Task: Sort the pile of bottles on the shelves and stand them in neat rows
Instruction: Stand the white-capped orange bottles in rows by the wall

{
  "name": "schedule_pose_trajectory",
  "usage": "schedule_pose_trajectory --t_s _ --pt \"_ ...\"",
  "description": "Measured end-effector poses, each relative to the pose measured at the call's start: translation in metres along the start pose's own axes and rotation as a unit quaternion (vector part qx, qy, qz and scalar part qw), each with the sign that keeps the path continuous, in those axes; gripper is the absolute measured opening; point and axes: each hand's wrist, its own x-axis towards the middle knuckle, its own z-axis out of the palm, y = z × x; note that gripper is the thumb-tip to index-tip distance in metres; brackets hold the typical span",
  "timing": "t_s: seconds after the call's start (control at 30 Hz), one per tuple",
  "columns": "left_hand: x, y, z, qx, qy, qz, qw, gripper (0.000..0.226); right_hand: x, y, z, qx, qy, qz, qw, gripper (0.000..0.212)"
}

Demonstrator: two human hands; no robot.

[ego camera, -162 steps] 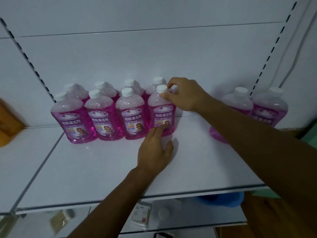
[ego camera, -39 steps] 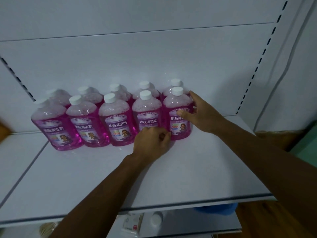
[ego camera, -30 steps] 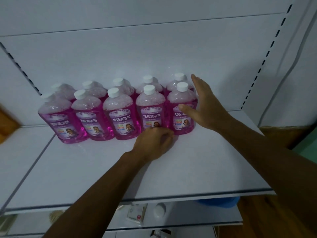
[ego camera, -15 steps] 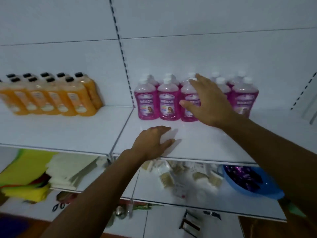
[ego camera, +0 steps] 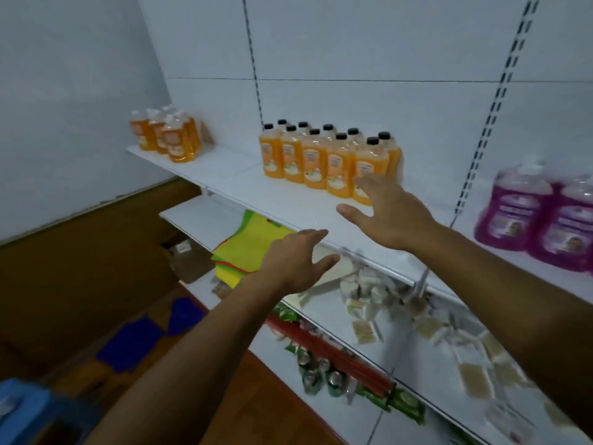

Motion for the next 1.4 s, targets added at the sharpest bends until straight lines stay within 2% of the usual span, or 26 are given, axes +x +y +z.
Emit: schedule_pose_trajectory --t_s 0.27,0.63,0.77,0.97,1.13,1.4 --pt "0.007 -0.076 -0.034 0.042 0.013 -0.105 0.993 0.068 0.084 -0.071 0.048 0.029 -0.024 -0.106 0.994 0.073" --pt "0.044 -0.189 -0.046 0.051 0.030 -0.224 0.973 0.068 0.205 -0.133 0.123 0.080 -0.065 -0.185 0.977 0.072" --pt "0.059 -0.256 -0.046 0.070 0.020 -0.250 0.966 0.068 0.255 -0.166 0.162 0.070 -0.082 -0.189 0.976 0.072" --pt "0.082 -0.394 -0.061 0.068 0.033 -0.267 0.961 0.066 0.349 -0.227 0.218 0.036 -0.087 -0.178 0.980 0.075" --pt "0.112 -0.502 -0.081 0.064 0.018 -0.264 0.962 0.066 0.438 -0.266 0.233 0.004 -0.071 -0.134 0.989 0.076" --pt "0.196 -0.616 -0.081 0.062 0.002 -0.246 0.967 0.068 0.559 -0.291 0.263 -0.016 -0.039 -0.105 0.994 0.076"
